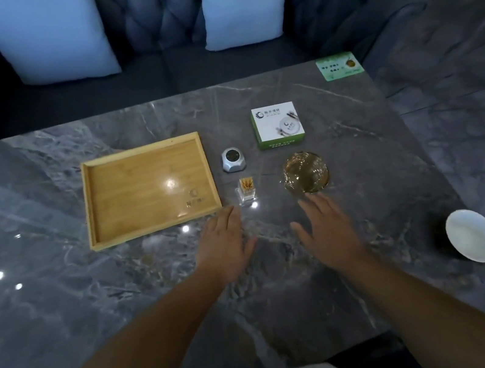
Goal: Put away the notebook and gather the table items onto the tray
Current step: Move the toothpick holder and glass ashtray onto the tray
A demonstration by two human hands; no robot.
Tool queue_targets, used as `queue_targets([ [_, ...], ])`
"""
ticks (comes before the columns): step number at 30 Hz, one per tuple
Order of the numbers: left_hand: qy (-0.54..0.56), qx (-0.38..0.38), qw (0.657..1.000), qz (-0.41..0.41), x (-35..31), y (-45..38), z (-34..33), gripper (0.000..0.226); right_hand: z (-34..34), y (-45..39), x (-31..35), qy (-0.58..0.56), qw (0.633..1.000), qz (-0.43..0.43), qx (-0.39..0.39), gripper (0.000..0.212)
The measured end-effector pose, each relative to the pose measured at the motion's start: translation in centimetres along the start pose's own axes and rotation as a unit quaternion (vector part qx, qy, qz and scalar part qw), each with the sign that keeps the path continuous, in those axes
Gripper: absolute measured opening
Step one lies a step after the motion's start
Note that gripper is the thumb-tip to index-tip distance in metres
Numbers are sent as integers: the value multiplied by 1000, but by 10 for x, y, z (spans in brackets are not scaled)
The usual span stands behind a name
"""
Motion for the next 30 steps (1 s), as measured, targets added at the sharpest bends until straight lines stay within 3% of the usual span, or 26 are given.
queue_targets([
  [8,4,-21,1000,-23,28,-45,1,71,-16,-38,4,-25,999,-37,-14,67],
  [16,-9,-23,1000,12,43,-80,-12,74,-28,-91,-22,-8,997,-81,1,100],
  [21,2,-25,999,19,45,-83,-16,63,-31,-108,-32,2,997,-80,12,111],
  [30,28,-72,996,38,43,-85,-17,42,-36,-114,-38,-33,995,-92,31,105],
])
Point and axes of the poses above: each hand's wrist, its own y-axis away from the middle knuckle, its own z-axis out of the back of the hand, x = y × z, the point moved 2 cm from there along -y, towards the middle knuckle, and after that the axes turned 15 degrees about -z, right-handed, at the moved point
